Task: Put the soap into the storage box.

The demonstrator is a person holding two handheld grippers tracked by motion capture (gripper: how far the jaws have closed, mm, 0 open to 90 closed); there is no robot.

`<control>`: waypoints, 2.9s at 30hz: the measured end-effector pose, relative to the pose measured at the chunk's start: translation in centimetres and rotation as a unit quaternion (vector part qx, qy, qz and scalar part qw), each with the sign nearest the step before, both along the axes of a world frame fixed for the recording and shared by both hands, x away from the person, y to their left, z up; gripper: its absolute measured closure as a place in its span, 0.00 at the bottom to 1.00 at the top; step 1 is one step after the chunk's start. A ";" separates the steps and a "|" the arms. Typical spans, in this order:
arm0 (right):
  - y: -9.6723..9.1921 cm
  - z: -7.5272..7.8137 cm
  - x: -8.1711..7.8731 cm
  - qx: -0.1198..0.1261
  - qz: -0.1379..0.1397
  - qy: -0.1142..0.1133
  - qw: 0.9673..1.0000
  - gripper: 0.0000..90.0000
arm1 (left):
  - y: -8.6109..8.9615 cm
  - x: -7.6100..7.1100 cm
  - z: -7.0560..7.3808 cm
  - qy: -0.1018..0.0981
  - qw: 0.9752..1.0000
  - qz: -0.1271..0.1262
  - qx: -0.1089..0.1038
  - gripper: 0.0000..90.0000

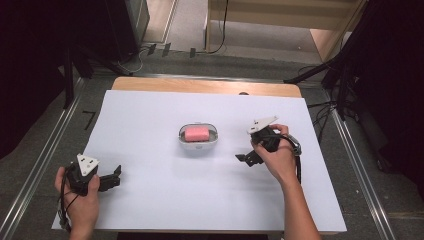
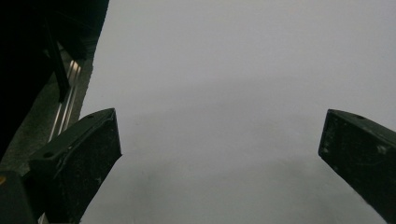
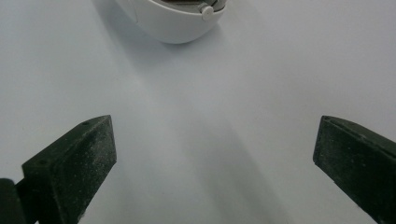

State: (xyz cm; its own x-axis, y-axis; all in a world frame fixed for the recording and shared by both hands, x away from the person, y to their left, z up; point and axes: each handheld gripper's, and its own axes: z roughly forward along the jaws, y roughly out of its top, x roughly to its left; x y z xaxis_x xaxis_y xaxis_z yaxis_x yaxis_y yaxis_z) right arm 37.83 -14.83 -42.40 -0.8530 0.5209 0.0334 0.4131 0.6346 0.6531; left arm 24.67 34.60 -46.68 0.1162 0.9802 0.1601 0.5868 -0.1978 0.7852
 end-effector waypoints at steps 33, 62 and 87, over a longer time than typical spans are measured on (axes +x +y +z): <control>-6.3 -2.9 -4.6 0.037 -0.065 -0.009 0.997 0.00 | -0.1 -0.1 0.0 0.000 1.000 -0.001 0.004 0.00; -13.3 -5.6 -11.7 0.132 -0.173 -0.048 0.975 0.00 | -0.1 0.0 0.0 0.000 1.000 0.000 0.003 0.00; -20.5 -6.6 -17.1 0.197 -0.262 -0.076 0.942 0.00 | 0.0 0.0 0.0 0.002 1.000 0.003 0.000 0.00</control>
State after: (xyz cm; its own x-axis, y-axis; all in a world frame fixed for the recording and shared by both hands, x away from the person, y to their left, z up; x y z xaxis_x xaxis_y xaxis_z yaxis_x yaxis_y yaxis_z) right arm 20.73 -35.30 -48.99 -0.4926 0.8446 0.2096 0.4844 0.0660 0.8724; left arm 24.70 34.59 -46.67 0.1118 0.9807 0.1601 0.5909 -0.1952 0.7828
